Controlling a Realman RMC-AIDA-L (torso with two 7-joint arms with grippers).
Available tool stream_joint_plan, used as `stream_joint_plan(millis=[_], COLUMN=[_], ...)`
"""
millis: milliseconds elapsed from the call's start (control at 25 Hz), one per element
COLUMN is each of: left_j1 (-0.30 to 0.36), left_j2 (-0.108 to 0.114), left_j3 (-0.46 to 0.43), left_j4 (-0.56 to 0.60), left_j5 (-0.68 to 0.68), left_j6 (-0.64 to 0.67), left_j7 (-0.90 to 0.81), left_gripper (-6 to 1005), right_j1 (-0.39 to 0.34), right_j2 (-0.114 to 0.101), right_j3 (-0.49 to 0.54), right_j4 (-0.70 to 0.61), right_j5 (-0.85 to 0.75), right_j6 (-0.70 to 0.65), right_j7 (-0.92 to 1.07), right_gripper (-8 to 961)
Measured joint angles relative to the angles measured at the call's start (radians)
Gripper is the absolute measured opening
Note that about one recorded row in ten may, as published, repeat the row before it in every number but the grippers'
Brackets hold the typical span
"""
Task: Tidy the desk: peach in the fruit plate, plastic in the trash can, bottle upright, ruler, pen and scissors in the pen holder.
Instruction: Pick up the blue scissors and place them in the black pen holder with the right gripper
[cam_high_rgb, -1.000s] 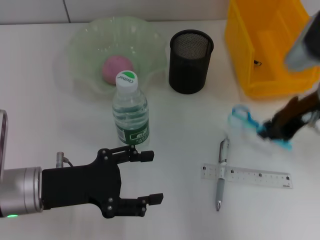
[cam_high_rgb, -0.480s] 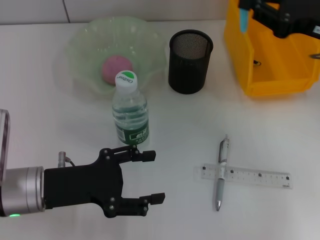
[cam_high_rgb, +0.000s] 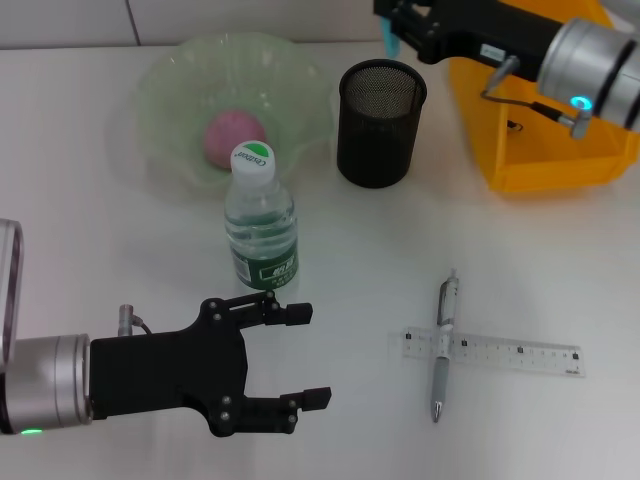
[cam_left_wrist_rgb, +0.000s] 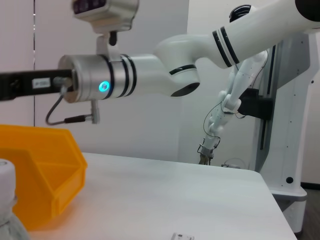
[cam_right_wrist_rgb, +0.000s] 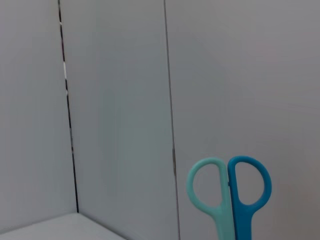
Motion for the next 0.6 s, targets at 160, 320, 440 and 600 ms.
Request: stream_joint_plan(millis=[160,320,440,600], left_j1=[0.0,0.004,0.006,0.004], left_j2=[-0.001,0.0,0.001,0.001], left_j3=[-0.001,-0.002,-0.002,-0.001], left_j4=[0.0,0.0,0.0,-0.008], left_j5=[0.0,0.0,0.0,0.0], left_j6=[0.002,0.004,0.005,0.006], left_j7=[0.0,0.002,0.006,0.01], left_gripper=[812,811,811,812], right_j1=[0.016,0.01,0.003,0.003], right_j2=[0.004,0.006,0.006,0.006], right_j3=[-0.029,-0.033,-0.031,-0.026], right_j4=[0.021,0.036,0.064,0.077], right_j5=[0.002,0.004,0.005,0.005], right_j6=[0.032,0.034,0.044,0.052], right_j7=[-0.002,-0.003,-0.027,-0.045], right_gripper=[255,260,265,270])
